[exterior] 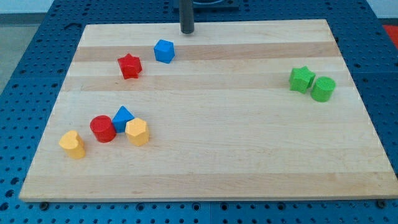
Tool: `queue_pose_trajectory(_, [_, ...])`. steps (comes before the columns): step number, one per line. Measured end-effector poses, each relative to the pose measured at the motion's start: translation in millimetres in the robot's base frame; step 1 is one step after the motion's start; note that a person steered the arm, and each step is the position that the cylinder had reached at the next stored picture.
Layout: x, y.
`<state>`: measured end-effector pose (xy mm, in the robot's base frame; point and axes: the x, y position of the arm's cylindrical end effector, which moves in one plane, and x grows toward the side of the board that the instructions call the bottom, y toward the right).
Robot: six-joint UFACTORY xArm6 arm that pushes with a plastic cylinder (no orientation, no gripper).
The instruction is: Move the blue cube towards the blue triangle
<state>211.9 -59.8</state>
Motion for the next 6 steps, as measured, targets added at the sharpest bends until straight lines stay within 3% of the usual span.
queue_pose_trajectory(2, [60.6,-31.3])
queue_pose_trajectory(5, [285.4,-56.7])
queue_pose_trajectory(6, [257.4,-22.9])
